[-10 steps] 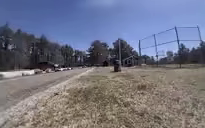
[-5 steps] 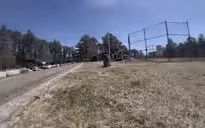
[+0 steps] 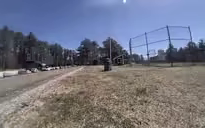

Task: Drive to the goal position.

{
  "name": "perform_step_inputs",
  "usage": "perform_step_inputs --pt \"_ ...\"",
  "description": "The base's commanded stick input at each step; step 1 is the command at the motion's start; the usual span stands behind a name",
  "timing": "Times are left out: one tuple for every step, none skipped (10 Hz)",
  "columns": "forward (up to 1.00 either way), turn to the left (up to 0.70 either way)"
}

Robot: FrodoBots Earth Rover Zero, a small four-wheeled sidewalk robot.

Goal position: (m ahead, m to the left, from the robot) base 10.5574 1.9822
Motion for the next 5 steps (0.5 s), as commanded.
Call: perform_step_inputs --pt "0.7 -0.04" --pt "0.7 -0.13" --pt "0.7 -0.22" --pt "0.7 -0.32" --pt "0.7 -0.35"
